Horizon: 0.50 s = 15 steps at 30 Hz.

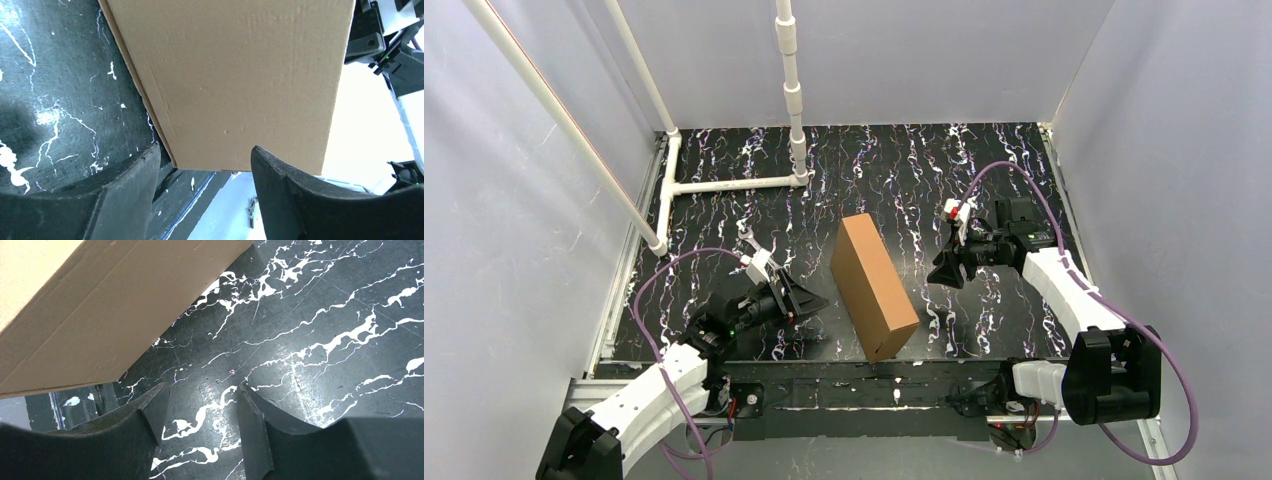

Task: Fold the paper box

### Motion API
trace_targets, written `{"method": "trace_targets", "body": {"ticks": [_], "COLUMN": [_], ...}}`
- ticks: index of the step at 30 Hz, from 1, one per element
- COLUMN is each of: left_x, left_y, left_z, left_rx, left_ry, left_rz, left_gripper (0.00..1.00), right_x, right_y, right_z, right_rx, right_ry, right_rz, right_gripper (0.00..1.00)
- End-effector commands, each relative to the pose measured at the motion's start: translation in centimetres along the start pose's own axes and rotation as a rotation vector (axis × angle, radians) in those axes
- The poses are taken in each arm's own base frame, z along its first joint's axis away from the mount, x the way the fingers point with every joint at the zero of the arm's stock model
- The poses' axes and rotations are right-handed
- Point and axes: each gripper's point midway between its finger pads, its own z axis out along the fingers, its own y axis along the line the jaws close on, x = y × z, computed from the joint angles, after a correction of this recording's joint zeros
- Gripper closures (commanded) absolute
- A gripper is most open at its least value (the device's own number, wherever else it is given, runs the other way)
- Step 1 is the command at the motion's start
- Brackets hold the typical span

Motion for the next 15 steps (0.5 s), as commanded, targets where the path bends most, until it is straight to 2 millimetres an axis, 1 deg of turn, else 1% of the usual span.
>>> {"method": "trace_targets", "body": {"ticks": [1,5,7,10,15], "left_x": [-0.3,-0.3,-0.3,-0.4,-0.6], "left_y": [-2.4,-3.3,-3.2,-2.3,-2.2], "left_z": [-0.5,-0.7,-0.6,-0.2,0.5], "left_rx": [0.078,0.109,0.103,0.068,0.042], "left_ry": [0.013,0.017,0.021,0.02,0.048], "left_rz": [0.07,0.105,0.109,0.1,0.102], "left_gripper": [0.37,0.37,0.37,0.37,0.37], "right_x": [-0.3,-0.2,-0.3,-0.5,-0.5], "right_y": [0.3,0.4,0.4,0.5,0.6], "right_z": [0.1,0.2,0.1,0.0,0.0], "right_rx": [-0.04,-0.049,-0.048,-0.046,-0.049], "right_ry": [-0.018,-0.015,-0.016,-0.022,-0.023], "right_rz": [-0.009,-0.002,-0.005,-0.013,-0.01], "right_gripper": [0.39,0.4,0.4,0.4,0.4]}}
